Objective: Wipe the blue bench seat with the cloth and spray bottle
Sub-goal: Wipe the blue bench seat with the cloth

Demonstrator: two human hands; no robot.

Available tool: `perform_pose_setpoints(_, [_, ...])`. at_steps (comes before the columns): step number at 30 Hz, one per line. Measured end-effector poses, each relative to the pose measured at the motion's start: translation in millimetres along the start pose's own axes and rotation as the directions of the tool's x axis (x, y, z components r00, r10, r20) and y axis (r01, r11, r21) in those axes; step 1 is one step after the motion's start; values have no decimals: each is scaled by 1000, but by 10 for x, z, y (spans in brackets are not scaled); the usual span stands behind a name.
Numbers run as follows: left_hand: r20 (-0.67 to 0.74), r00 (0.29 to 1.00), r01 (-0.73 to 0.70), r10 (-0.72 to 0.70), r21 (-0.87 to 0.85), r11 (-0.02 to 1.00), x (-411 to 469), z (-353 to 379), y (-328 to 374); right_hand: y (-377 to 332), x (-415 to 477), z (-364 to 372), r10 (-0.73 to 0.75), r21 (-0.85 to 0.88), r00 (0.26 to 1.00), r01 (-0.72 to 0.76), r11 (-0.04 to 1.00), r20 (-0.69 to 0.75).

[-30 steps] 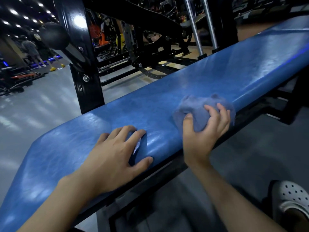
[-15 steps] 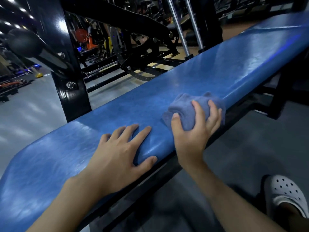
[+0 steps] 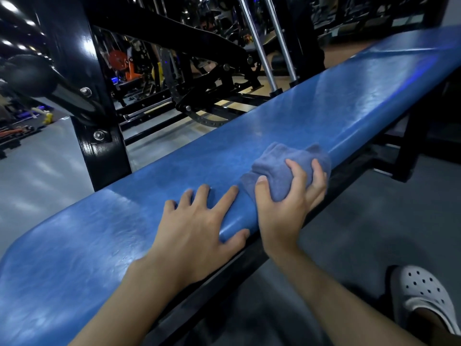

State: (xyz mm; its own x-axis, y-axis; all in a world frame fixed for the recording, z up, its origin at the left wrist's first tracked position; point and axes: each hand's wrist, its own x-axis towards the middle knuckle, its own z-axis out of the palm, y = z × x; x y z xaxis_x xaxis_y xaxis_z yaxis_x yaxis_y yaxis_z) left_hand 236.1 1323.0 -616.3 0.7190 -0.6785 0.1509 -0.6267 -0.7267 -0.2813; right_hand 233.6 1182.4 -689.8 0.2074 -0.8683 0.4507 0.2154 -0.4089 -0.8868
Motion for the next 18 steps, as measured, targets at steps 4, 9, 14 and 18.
perform_pose_setpoints(4, [3, 1000, 24, -24, 26, 999, 63, -59, 62, 213, 523, -36, -20, -50, 999, 19, 999, -40])
perform_pose_setpoints(9, [10, 1000, -2, 2, -2, 1000, 279, -100, 181, 269, 635, -27, 7, -83, 998, -11, 997, -58])
perform_pose_setpoints(14, [-46, 999, -30, 29, -20, 999, 479, -60, 329, 277, 427, -36, -29, -59, 998, 25, 998, -53])
perform_pose_setpoints(18, [-119, 993, -25, 22, -26, 999, 469, 8, 330, 401, 833, -104, -49, -93, 999, 48, 995, -8])
